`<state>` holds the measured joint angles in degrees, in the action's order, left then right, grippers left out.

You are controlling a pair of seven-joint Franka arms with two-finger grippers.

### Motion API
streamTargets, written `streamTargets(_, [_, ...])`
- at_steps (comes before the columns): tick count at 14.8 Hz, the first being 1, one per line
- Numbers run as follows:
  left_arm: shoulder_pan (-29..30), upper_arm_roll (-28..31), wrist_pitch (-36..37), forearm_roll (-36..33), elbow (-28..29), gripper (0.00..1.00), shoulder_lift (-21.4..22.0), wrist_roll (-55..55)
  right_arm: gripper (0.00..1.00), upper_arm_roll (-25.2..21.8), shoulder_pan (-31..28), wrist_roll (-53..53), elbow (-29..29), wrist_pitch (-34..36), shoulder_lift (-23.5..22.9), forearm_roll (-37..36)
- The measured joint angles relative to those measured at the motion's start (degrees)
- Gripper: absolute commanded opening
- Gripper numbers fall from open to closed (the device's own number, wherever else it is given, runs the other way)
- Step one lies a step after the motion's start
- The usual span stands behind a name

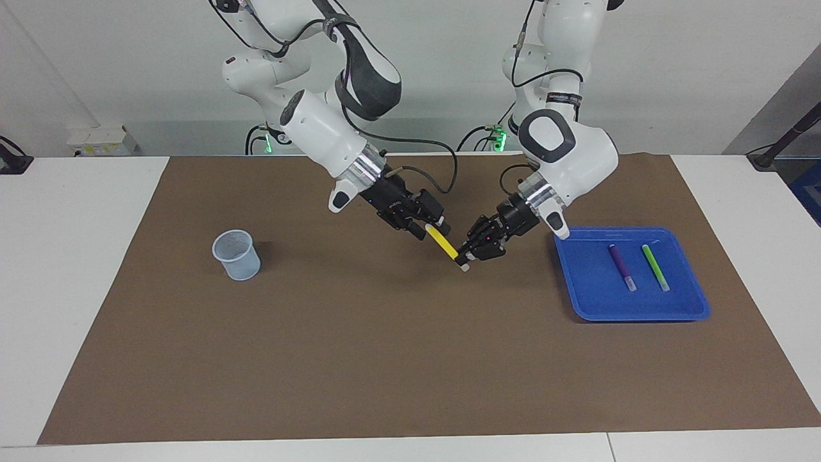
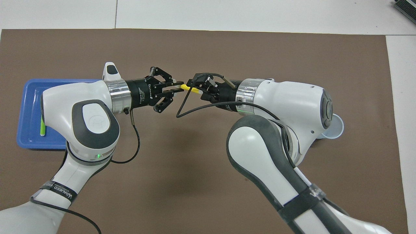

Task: Transfer and insert pens with both arms
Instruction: 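Grasp the yellow pen tip with the right gripper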

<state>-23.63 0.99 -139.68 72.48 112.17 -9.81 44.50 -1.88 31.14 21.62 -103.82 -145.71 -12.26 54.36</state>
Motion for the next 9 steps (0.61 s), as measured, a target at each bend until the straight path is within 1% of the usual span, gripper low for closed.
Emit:
streamTargets(3, [0.0,0.0,0.0,0.0,0.0,0.0,0.0,0.0,0.45,0.0,0.0,0.0,0.0,0.0,0.0,0.0])
streamTargets(4, [0.0,0.0,0.0,0.0,0.0,0.0,0.0,0.0,0.4,0.0,0.0,0.0,0.0,0.0,0.0,0.0])
streamTargets(5, [0.0,0.0,0.0,0.0,0.0,0.0,0.0,0.0,0.33,0.0,0.0,0.0,0.0,0.0,0.0,0.0])
streamTargets(7, [0.0,0.0,0.0,0.0,0.0,0.0,0.0,0.0,0.22,0.0,0.0,0.0,0.1,0.0,0.0,0.0])
streamTargets(9, [-0.1,0.0,0.0,0.1,0.0,0.0,0.0,0.0,0.01,0.0,0.0,0.0,0.1,0.0,0.0,0.0])
